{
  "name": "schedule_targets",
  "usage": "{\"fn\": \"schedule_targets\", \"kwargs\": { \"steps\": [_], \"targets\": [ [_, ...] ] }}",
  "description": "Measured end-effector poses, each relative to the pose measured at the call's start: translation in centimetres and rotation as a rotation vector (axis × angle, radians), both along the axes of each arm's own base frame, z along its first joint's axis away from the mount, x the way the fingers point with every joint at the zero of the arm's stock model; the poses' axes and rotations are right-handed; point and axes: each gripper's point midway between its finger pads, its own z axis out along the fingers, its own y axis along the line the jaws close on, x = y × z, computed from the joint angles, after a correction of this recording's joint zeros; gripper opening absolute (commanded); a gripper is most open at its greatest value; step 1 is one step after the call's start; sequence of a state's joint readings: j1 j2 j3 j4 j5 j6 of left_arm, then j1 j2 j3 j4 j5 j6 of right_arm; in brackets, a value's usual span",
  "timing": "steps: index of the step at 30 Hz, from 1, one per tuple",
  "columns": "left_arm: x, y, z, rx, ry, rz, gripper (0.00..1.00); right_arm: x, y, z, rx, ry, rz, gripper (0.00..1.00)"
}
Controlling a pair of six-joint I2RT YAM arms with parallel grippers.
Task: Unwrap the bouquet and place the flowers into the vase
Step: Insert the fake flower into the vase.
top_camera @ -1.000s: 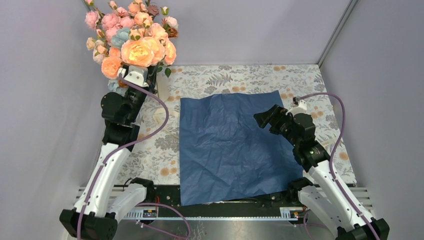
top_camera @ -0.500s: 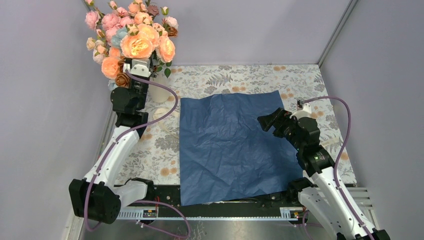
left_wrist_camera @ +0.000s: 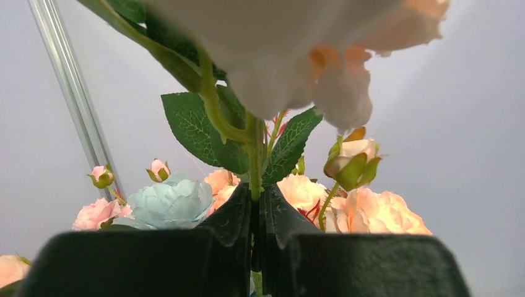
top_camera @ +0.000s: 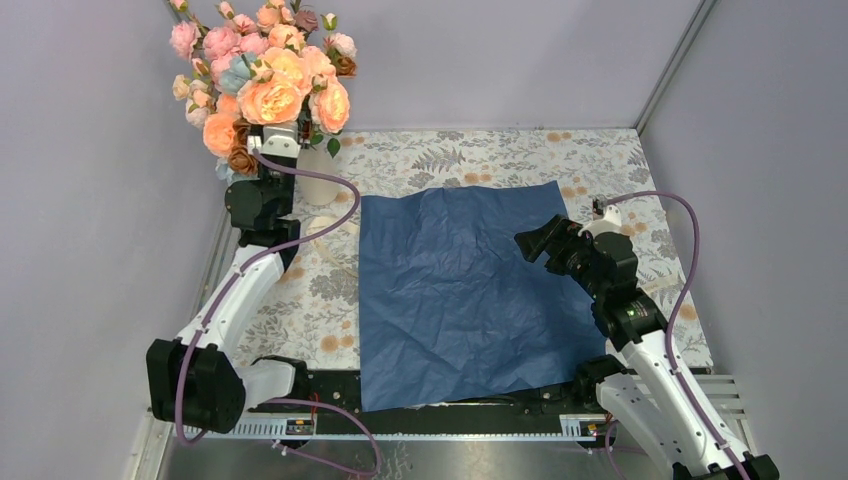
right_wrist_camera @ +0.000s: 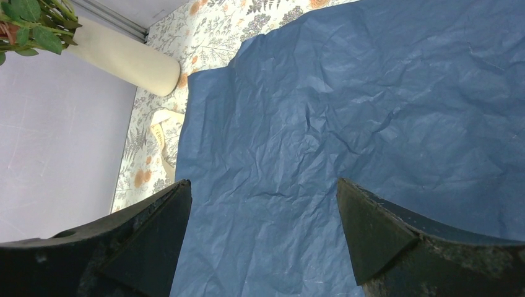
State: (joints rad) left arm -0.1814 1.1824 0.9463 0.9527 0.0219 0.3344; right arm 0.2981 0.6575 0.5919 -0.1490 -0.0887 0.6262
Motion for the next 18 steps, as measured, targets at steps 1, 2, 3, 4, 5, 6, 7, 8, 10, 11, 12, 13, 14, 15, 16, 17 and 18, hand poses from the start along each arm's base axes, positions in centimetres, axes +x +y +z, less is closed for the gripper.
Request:
{"fn": "schedule_targets", "kwargs": {
  "steps": [1,2,3,4,5,6,7,8,10,11,12,13,14,15,16,17,18],
  "targets": [
    [0.00,0.01,-0.08,0.002,-0.005,0.002,0.00,0.00,0.00,0.00,0.000,0.000,0.000,0.93],
    [0.03,0.02,-0.17,0.004,-0.009,0.005,0.00,0.00,-0.01,-0.01,0.000,0.000,0.000,0.93],
    [0.07,0.03,-0.23,0.004,-0.013,0.006,0.00,0.00,-0.01,0.00,0.000,0.000,0.000,0.93],
    [0.09,0.04,-0.28,0.004,-0.019,0.007,0.00,0.01,-0.02,0.02,0.000,0.000,-0.001,0.93],
    [0.14,0.04,-0.40,0.004,-0.022,0.008,0.00,0.04,-0.04,0.02,0.000,0.001,-0.001,0.93],
    [0.18,0.03,-0.51,0.004,-0.024,0.009,0.00,0.08,-0.06,0.08,0.000,0.001,-0.003,0.93],
    [0.25,0.04,-0.61,0.004,-0.028,0.010,0.00,0.12,-0.06,0.17,0.000,0.000,-0.003,0.93],
    [0.30,0.05,-0.72,0.003,-0.031,0.011,0.00,0.16,-0.08,0.31,0.001,-0.003,-0.004,0.93],
    [0.38,0.18,-0.93,-0.003,-0.037,0.017,0.00,0.17,-0.08,0.44,0.001,-0.006,-0.004,0.93],
    [0.46,0.25,-1.01,-0.007,-0.038,0.021,0.00,0.17,-0.08,0.45,0.001,-0.006,-0.004,0.93],
    [0.51,0.33,-1.00,-0.011,-0.042,0.025,0.00,0.16,-0.08,0.45,0.001,-0.005,-0.004,0.93],
    [0.53,0.40,-0.95,-0.015,-0.046,0.028,0.00,0.17,-0.08,0.44,0.001,-0.005,-0.004,0.93],
    [0.53,0.48,-0.90,-0.019,-0.051,0.031,0.00,0.17,-0.10,0.45,0.001,-0.005,-0.004,0.93],
    [0.52,0.55,-0.84,-0.022,-0.056,0.034,0.00,0.17,-0.10,0.46,0.001,-0.005,-0.004,0.93],
    [0.50,0.60,-0.83,-0.025,-0.060,0.036,0.00,0.17,-0.11,0.46,0.001,-0.005,-0.004,0.93],
    [0.51,0.64,-0.92,-0.027,-0.061,0.038,0.00,0.18,-0.12,0.45,0.001,-0.005,-0.005,0.93],
    [0.51,0.70,-0.89,-0.030,-0.066,0.040,0.00,0.18,-0.13,0.46,0.001,-0.005,-0.005,0.93]
  ]
}}
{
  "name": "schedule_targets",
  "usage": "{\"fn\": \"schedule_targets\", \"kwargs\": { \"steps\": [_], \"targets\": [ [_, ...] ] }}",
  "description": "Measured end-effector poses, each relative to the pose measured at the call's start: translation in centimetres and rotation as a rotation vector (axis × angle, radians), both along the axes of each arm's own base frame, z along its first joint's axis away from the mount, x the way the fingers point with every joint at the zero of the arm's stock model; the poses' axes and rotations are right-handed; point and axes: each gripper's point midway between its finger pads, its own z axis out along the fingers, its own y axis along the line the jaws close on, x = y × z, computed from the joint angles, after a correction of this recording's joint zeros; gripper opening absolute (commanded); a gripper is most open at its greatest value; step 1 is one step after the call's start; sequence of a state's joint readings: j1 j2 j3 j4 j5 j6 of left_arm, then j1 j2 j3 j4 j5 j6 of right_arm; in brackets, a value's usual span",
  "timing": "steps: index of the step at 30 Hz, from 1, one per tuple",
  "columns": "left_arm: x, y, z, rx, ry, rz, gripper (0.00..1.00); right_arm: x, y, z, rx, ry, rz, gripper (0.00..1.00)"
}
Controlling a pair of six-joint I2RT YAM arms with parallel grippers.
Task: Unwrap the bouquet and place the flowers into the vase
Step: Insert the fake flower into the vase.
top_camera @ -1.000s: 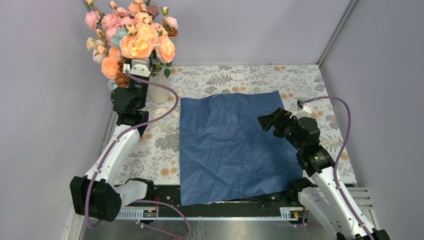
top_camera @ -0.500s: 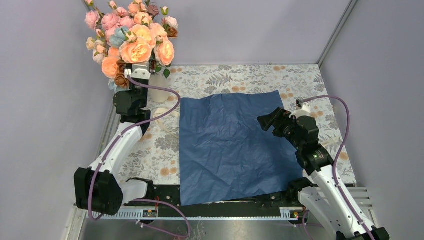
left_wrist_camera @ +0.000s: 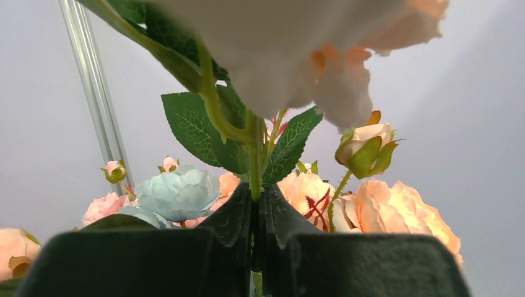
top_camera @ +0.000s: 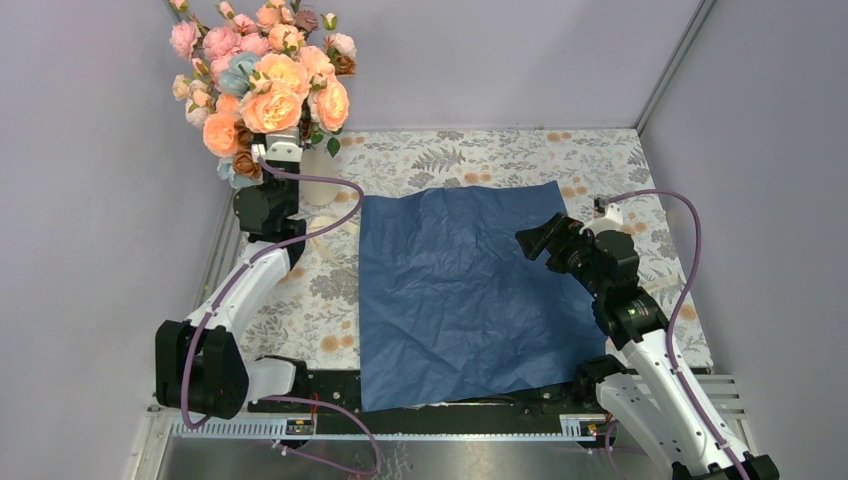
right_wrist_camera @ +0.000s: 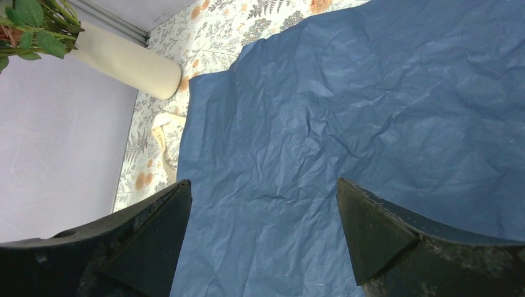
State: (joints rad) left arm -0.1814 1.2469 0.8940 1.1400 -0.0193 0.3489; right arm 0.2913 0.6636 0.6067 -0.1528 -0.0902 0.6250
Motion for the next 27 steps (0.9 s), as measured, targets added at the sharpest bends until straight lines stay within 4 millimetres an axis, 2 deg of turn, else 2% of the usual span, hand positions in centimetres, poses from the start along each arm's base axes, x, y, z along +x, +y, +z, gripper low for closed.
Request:
{"fn": "schedule_targets", "kwargs": {
  "steps": [17,27],
  "targets": [
    [0.8,0.5,-0.9,-0.002,-0.006,0.039,0.00,0.1,-0.2,-0.1,-0.013,-0.004,-0.001,0.92],
    [1.7,1.1,-4.9,-0.030,0.064,0.068,0.00,0.2,-0.3,-0.2,-0.014,0.000,-0.003,0.92]
  ]
}}
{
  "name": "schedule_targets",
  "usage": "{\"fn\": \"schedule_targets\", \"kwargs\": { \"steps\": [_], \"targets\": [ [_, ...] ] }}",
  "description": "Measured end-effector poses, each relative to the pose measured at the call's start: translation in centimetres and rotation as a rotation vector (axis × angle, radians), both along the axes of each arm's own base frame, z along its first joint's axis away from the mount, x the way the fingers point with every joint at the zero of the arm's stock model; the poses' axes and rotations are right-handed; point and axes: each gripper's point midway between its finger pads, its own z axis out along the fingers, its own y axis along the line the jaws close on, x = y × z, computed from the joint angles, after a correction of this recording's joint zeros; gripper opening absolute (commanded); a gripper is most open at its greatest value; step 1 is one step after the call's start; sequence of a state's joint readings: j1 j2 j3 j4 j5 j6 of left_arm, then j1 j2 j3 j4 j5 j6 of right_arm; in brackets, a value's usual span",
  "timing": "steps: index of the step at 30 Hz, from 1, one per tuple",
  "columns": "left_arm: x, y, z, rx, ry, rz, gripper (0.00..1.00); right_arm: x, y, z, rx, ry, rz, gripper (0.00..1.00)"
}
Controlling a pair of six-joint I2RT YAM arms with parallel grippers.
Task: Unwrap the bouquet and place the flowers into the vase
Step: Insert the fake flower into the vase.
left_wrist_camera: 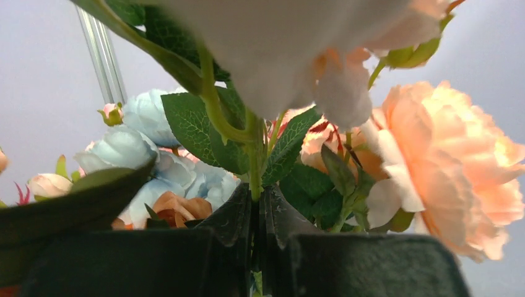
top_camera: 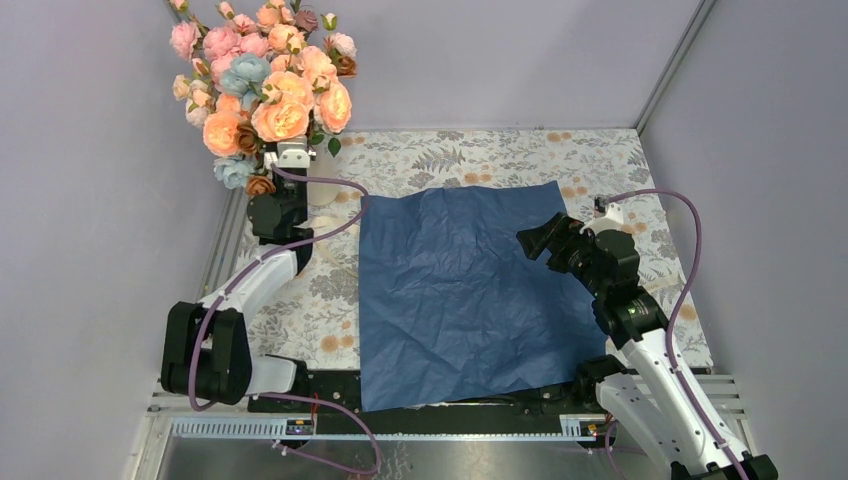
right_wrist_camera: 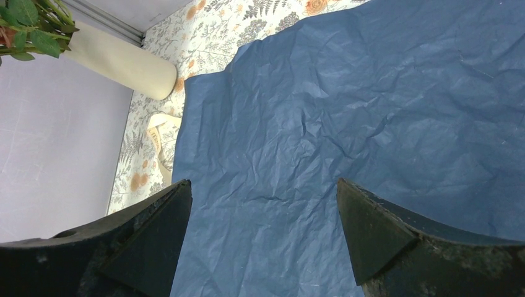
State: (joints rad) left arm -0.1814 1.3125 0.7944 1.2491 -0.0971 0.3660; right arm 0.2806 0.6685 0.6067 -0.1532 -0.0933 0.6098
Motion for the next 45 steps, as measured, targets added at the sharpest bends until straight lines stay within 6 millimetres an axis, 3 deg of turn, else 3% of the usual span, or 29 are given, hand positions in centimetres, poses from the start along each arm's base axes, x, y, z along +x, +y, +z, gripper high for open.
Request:
{"fn": "schedule_targets", "kwargs": {
  "steps": [5,16,45],
  "targets": [
    [0.6,0.2,-1.1,-0.010,0.023,0.014,0.00,0.0,0.0,0.0,0.001,0.001,0.003,0.92],
    [0.9,0.8,-1.3,-0.039,-0.012,0.041,0.00,-0.1,0.0,0.2,0.004,-0.007,0.004,0.92],
    [-0.5,1.4,-2.0,-0.083,-0.008,0.044,0.00,-0.6,0.2,0.7,0.023,-0.024,0.020,0.92]
  ]
}}
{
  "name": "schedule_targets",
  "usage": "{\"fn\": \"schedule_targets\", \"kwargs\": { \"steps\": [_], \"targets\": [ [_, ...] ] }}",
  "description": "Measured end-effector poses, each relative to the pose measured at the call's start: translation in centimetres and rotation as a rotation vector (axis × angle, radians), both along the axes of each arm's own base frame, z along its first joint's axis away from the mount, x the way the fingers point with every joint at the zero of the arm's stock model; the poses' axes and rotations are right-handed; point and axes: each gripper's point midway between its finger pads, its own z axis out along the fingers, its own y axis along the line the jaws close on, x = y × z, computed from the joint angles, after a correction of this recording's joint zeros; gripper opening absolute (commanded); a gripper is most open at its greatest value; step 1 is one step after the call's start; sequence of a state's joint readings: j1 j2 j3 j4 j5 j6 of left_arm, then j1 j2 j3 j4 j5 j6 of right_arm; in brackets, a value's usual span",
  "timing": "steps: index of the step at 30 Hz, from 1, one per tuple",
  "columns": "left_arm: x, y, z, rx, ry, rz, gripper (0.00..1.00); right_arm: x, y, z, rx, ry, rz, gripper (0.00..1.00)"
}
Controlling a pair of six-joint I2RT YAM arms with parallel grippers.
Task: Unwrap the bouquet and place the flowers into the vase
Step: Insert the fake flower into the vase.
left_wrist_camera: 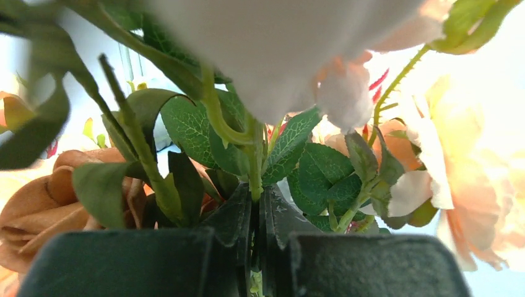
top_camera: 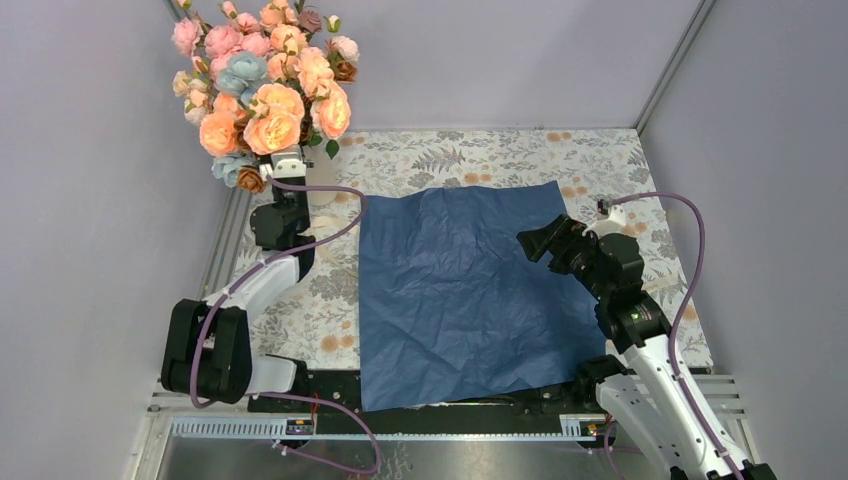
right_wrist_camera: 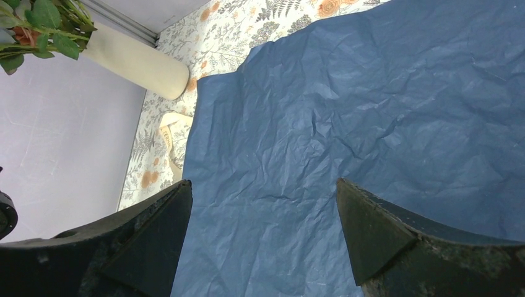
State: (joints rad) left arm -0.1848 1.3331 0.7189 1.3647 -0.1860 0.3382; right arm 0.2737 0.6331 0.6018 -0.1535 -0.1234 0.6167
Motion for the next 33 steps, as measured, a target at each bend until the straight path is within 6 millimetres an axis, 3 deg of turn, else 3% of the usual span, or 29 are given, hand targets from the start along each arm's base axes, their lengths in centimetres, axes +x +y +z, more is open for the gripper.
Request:
{"fn": "schedule_targets", "kwargs": {
  "steps": [13,33],
  "targets": [
    [0.0,-0.7,-0.3,0.001,0.072,-0.031,0.00,-0.6,-0.1,0.7,0.022,-0.029,0.000,0.91],
    [2.1,-0.9,0.6,-0.009,0.183,-0.059,0.00,-1.1,0.3,0.6,0.035,-0.031,0.023,0.91]
  ]
}}
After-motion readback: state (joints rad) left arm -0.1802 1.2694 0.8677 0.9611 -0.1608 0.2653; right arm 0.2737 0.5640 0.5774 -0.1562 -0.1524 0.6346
